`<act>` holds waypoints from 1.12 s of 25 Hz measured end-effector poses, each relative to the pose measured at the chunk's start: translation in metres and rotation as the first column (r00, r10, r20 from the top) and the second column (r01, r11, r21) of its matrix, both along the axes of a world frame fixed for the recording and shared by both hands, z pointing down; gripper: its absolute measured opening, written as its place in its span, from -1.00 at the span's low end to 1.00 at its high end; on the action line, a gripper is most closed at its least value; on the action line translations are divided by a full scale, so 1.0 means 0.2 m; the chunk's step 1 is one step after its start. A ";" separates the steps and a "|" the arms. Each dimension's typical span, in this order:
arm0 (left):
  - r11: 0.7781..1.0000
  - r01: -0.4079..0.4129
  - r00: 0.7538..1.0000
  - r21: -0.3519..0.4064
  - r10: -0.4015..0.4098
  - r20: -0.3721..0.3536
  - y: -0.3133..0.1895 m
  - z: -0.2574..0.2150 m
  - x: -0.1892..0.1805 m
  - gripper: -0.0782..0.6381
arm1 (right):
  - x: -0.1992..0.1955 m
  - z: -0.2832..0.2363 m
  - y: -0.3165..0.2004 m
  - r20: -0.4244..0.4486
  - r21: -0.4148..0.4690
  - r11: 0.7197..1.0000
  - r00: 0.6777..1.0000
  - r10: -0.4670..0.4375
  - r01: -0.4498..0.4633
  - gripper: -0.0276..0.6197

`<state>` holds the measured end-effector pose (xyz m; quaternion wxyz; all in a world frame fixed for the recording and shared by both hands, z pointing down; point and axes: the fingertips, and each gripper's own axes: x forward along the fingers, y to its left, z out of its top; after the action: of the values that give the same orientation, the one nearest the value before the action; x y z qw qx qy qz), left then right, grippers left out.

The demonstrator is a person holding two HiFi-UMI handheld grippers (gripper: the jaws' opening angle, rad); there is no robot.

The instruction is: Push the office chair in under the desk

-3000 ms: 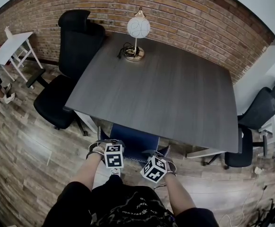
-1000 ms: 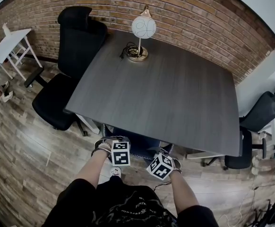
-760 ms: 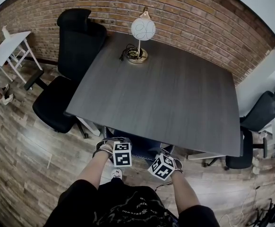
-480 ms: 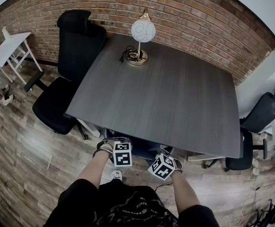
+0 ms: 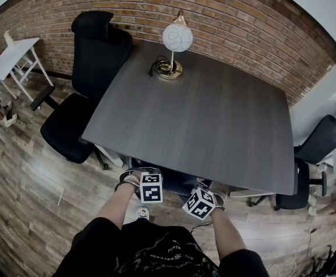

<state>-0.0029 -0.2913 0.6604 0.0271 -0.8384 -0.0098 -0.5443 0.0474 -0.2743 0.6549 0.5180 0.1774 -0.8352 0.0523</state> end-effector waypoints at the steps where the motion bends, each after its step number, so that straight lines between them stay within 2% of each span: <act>1: 1.000 0.000 1.000 -0.001 0.000 0.001 0.00 0.00 0.00 -0.36 | 0.00 0.00 0.00 0.000 -0.001 1.000 1.000 0.000 0.000 -0.59; 15: 1.000 0.000 1.000 0.016 0.000 -0.006 0.00 0.00 -0.01 -0.36 | -0.01 0.00 -0.01 0.001 0.010 1.000 1.000 0.007 -0.007 -0.57; 20: 1.000 -0.004 1.000 0.010 0.004 -0.003 0.01 0.00 -0.01 -0.36 | 0.00 0.00 0.01 0.002 -0.013 1.000 1.000 0.013 -0.013 -0.55; 28: 0.999 -0.006 1.000 0.047 0.007 -0.014 0.00 0.00 -0.01 -0.36 | -0.01 0.00 0.00 0.000 -0.001 0.999 0.999 0.034 -0.034 -0.53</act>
<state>-0.0044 -0.2909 0.6606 0.0488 -0.8413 0.0005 -0.5384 0.0463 -0.2742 0.6553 0.5169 0.1912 -0.8321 0.0614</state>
